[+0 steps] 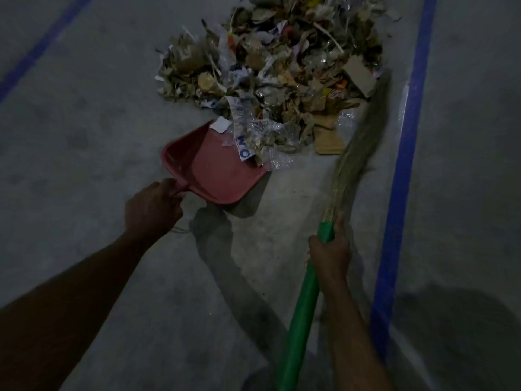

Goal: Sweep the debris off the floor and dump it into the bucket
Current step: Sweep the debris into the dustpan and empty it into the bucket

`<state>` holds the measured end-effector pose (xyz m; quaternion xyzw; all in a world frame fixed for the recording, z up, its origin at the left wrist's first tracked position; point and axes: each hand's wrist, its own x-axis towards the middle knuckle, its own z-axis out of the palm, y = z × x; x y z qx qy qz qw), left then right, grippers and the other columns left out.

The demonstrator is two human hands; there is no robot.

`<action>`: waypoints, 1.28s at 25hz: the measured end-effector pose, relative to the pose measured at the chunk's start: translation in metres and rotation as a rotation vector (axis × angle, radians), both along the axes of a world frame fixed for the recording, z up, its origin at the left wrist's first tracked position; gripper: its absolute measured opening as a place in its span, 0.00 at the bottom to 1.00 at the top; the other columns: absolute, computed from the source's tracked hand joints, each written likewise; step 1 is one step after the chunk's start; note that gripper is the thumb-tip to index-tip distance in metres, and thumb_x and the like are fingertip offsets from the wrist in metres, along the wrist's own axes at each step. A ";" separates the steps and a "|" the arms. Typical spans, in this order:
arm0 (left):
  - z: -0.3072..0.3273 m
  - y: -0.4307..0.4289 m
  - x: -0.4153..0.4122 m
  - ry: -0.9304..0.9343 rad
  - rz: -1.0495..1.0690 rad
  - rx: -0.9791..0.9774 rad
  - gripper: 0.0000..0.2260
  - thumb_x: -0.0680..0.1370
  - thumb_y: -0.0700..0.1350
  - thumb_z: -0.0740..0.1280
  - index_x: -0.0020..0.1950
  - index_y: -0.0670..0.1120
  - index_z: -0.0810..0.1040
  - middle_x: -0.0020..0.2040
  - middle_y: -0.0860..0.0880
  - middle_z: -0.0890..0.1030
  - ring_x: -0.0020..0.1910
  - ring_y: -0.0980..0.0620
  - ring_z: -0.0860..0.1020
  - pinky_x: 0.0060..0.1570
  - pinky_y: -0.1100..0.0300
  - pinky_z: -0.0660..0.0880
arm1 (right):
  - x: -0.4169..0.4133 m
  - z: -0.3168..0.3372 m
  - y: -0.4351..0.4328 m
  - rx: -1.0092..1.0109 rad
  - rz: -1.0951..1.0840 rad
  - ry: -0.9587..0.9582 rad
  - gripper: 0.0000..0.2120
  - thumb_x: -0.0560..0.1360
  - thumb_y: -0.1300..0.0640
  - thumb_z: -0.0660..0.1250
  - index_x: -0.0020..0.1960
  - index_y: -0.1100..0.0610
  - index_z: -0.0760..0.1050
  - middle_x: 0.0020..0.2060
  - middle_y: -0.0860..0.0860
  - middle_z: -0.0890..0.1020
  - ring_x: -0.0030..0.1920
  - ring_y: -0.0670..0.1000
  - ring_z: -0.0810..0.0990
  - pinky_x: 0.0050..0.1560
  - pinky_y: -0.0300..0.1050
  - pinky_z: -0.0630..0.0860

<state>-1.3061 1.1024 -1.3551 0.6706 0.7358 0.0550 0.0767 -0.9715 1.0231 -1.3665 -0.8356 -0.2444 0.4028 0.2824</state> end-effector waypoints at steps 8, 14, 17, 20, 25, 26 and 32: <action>-0.020 0.078 0.014 -0.043 -0.107 0.041 0.13 0.75 0.51 0.70 0.58 0.51 0.81 0.49 0.42 0.83 0.47 0.39 0.81 0.41 0.55 0.73 | -0.055 -0.016 0.011 0.144 0.207 0.080 0.46 0.71 0.63 0.68 0.80 0.35 0.53 0.59 0.51 0.81 0.48 0.58 0.84 0.47 0.57 0.84; -0.013 0.067 0.010 -0.063 -0.061 -0.042 0.19 0.78 0.60 0.66 0.65 0.54 0.78 0.57 0.42 0.82 0.54 0.38 0.80 0.47 0.50 0.76 | -0.065 0.038 -0.052 0.160 0.175 0.075 0.46 0.73 0.61 0.69 0.75 0.26 0.51 0.56 0.49 0.82 0.42 0.53 0.85 0.40 0.53 0.85; -0.013 0.073 0.008 -0.112 -0.026 -0.032 0.19 0.78 0.60 0.66 0.64 0.52 0.78 0.57 0.42 0.82 0.55 0.38 0.80 0.48 0.50 0.76 | -0.038 0.050 -0.054 0.187 0.124 -0.033 0.48 0.74 0.60 0.71 0.73 0.22 0.46 0.57 0.51 0.81 0.39 0.51 0.84 0.33 0.48 0.84; -0.019 0.077 0.012 -0.151 0.016 0.009 0.18 0.77 0.59 0.67 0.62 0.52 0.80 0.55 0.43 0.83 0.54 0.39 0.81 0.47 0.51 0.77 | -0.010 0.045 -0.009 0.165 0.154 -0.107 0.48 0.73 0.61 0.69 0.76 0.27 0.47 0.61 0.51 0.79 0.41 0.55 0.84 0.34 0.52 0.84; -0.025 0.076 0.019 -0.168 0.047 0.010 0.15 0.77 0.56 0.67 0.62 0.54 0.80 0.54 0.45 0.83 0.53 0.41 0.81 0.46 0.52 0.77 | -0.002 0.038 0.080 -0.013 0.352 -0.140 0.45 0.70 0.60 0.69 0.81 0.39 0.53 0.64 0.59 0.78 0.56 0.64 0.82 0.55 0.62 0.82; -0.026 0.078 0.021 -0.164 0.048 0.012 0.15 0.77 0.55 0.67 0.62 0.54 0.80 0.54 0.45 0.83 0.53 0.41 0.81 0.46 0.52 0.77 | -0.007 0.038 0.087 -0.037 0.412 -0.161 0.45 0.70 0.59 0.70 0.81 0.40 0.54 0.64 0.60 0.77 0.57 0.64 0.82 0.56 0.62 0.81; -0.028 0.085 0.025 -0.134 0.027 0.058 0.12 0.76 0.52 0.66 0.59 0.55 0.80 0.51 0.47 0.83 0.51 0.42 0.81 0.40 0.56 0.72 | -0.057 0.028 0.058 -0.033 0.723 -0.240 0.48 0.69 0.58 0.70 0.82 0.41 0.49 0.63 0.57 0.77 0.58 0.61 0.79 0.57 0.50 0.79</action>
